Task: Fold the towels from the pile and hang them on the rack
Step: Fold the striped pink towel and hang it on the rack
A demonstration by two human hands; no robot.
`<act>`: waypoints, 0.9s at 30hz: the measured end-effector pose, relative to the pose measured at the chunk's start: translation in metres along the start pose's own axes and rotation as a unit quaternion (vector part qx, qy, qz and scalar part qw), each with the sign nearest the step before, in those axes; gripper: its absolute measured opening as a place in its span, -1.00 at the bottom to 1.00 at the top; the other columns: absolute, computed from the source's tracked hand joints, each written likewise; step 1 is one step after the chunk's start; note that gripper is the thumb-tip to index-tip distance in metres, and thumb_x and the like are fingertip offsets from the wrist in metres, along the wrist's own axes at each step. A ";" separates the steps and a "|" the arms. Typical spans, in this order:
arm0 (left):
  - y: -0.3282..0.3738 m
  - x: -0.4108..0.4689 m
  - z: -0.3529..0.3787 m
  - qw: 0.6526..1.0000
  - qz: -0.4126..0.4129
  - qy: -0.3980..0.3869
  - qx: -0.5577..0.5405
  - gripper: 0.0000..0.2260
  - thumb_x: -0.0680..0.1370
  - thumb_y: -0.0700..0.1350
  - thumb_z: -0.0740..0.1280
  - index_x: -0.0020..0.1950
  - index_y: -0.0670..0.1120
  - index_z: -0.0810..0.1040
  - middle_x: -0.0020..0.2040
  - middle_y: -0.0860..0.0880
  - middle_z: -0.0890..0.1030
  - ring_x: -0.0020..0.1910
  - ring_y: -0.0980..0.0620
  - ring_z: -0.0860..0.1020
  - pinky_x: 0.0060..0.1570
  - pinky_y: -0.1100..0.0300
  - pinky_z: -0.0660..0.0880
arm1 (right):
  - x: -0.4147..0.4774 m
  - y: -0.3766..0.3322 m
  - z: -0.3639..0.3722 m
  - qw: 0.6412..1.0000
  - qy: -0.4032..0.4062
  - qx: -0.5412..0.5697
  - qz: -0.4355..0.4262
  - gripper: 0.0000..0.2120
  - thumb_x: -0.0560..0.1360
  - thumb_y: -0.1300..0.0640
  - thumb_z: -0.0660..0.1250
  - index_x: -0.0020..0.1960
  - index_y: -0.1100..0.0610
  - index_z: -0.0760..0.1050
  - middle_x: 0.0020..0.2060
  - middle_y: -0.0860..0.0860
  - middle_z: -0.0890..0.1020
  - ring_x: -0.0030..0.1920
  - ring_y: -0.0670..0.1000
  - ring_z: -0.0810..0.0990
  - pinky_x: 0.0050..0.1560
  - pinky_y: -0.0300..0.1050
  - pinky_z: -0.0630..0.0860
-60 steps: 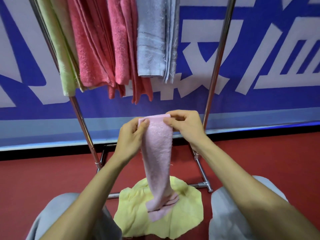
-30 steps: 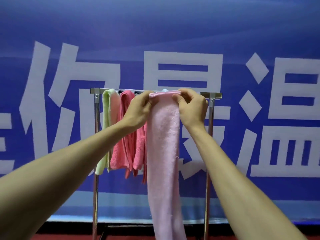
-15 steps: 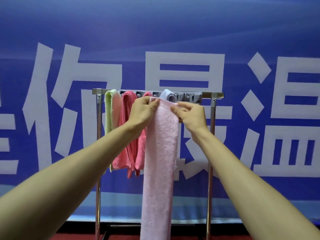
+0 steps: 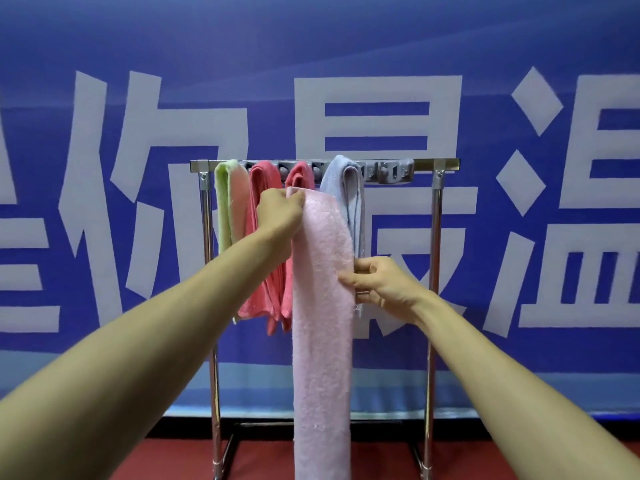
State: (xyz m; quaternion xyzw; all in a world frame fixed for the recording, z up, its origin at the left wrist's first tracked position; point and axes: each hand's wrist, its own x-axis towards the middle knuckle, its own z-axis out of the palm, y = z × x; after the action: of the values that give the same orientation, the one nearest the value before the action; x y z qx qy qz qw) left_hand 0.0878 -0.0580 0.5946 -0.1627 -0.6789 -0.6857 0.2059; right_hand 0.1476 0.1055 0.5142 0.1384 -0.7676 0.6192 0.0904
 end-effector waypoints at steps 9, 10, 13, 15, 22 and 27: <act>-0.032 0.014 -0.016 0.964 -0.197 0.044 -0.172 -0.76 0.55 -0.27 0.27 0.21 -0.23 0.53 0.09 -0.15 0.59 0.04 -0.10 0.59 0.00 0.02 0.56 | -0.004 0.015 -0.001 0.999 -0.021 -0.032 0.011 -0.81 0.47 0.24 0.40 0.06 0.26 0.60 0.03 0.23 0.66 0.05 0.15 0.62 0.14 0.12 0.57; -0.037 0.012 -0.018 0.956 -0.210 0.048 -0.197 -0.77 0.55 -0.29 0.26 0.20 -0.23 0.54 0.08 -0.15 0.60 0.03 -0.10 0.60 -0.02 0.01 0.56 | -0.003 0.013 0.000 0.999 0.001 -0.035 0.004 -0.80 0.47 0.23 0.40 0.06 0.28 0.60 0.04 0.24 0.65 0.03 0.16 0.61 0.14 0.16 0.56; -0.052 0.009 -0.023 0.933 -0.262 0.079 -0.235 -0.84 0.55 -0.32 0.22 0.06 -0.23 0.56 -0.14 -0.14 0.59 -0.10 -0.09 0.60 -0.10 0.04 0.56 | 0.002 0.006 0.004 0.998 0.054 -0.026 -0.009 -0.81 0.47 0.26 0.40 0.06 0.31 0.60 0.03 0.27 0.65 -0.03 0.13 0.60 0.09 0.17 0.56; -0.065 0.003 -0.024 0.917 -0.296 0.090 -0.251 -0.79 0.58 -0.31 0.15 0.12 -0.26 0.54 -0.25 -0.13 0.55 -0.12 -0.11 0.63 -0.13 0.07 0.56 | 0.006 0.000 0.005 0.997 0.066 -0.040 -0.018 -0.84 0.48 0.27 0.38 0.04 0.28 0.61 -0.02 0.21 0.66 -0.07 0.08 0.62 -0.01 0.06 0.62; -0.090 -0.059 -0.021 0.903 -0.324 -0.178 -0.219 -0.48 0.64 0.21 -0.12 -0.09 -0.10 0.49 -0.40 -0.02 0.55 -0.51 0.09 0.51 -0.51 0.32 0.46 | 0.015 -0.008 0.008 0.989 0.138 -0.051 -0.007 -0.95 0.48 0.29 0.39 -0.07 0.24 0.62 -0.25 0.06 0.64 -0.36 -0.11 0.60 -0.35 -0.24 0.55; -0.113 -0.071 -0.023 0.882 -0.318 -0.320 -0.133 -0.28 0.49 0.44 -0.05 -0.01 -0.14 0.58 -0.16 -0.06 0.60 -0.16 0.02 0.57 -0.05 0.12 0.50 | 0.018 -0.005 0.003 0.978 0.207 0.004 0.026 -0.96 0.46 0.33 0.40 -0.09 0.27 0.61 -0.26 0.09 0.62 -0.32 -0.03 0.58 -0.36 -0.18 0.59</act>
State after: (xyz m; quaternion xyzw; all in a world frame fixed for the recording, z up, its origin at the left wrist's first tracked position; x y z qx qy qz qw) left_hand 0.0932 -0.0774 0.4613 -0.1744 -0.6258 -0.7084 -0.2758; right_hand 0.1318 0.0994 0.5234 -0.0122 -0.7334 0.6394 0.2306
